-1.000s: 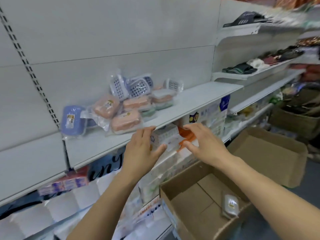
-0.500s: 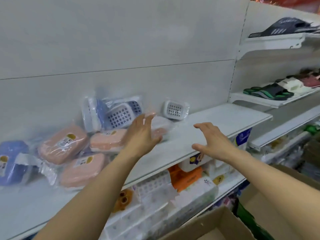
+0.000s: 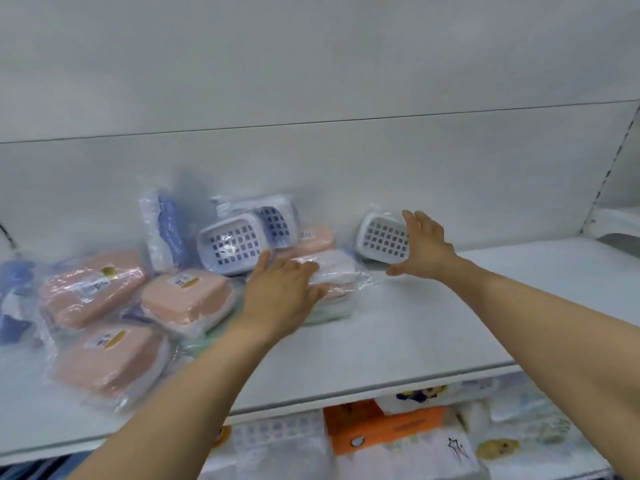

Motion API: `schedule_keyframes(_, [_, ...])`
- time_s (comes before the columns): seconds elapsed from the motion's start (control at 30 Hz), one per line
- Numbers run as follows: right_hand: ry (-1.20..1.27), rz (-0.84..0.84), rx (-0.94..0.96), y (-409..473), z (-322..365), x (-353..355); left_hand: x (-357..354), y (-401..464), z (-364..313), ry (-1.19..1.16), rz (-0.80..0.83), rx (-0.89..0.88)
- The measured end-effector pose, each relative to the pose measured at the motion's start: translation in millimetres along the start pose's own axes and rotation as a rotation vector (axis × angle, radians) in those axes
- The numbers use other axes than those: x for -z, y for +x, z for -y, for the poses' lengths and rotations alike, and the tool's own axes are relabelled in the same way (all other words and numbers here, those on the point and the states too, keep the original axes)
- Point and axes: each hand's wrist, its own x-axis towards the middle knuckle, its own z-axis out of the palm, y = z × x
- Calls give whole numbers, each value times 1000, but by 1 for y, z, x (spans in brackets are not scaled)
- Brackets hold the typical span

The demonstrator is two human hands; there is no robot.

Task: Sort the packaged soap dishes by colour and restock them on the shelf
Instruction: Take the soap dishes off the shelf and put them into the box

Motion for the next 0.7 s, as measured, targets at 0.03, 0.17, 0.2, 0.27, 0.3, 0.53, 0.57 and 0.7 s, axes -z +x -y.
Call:
schedule_keyframes(0.03, [-5, 17, 9, 7, -1, -3, 2, -1, -3, 1, -13, 1])
schedule_keyframes(0.17, [-73, 54, 24, 17, -5, -9, 13, -6, -15, -124, -38, 51])
schedule_keyframes(0.2, [-131, 42, 31, 16, -6, -10, 16, -8, -18, -184, -45, 73])
schedule_keyframes(0.27, [-231, 5, 46, 12, -7, -10, 19, -11, -21, -312, -37, 101])
schedule_keyframes(0.3, [-247, -8, 47, 9, -8, -10, 20, -12, -21, -398, -14, 110])
schedule_keyframes(0.53, [34, 119, -29, -32, -26, -1, 17, -32, -4, -848, 172, 209])
schedule_keyframes(0.57, [70, 119, -26, -40, -29, 1, 16, -33, -5, -834, 206, 223])
schedule_keyframes(0.7, [156, 99, -20, -72, -35, 7, 15, -32, -15, -733, 241, 260])
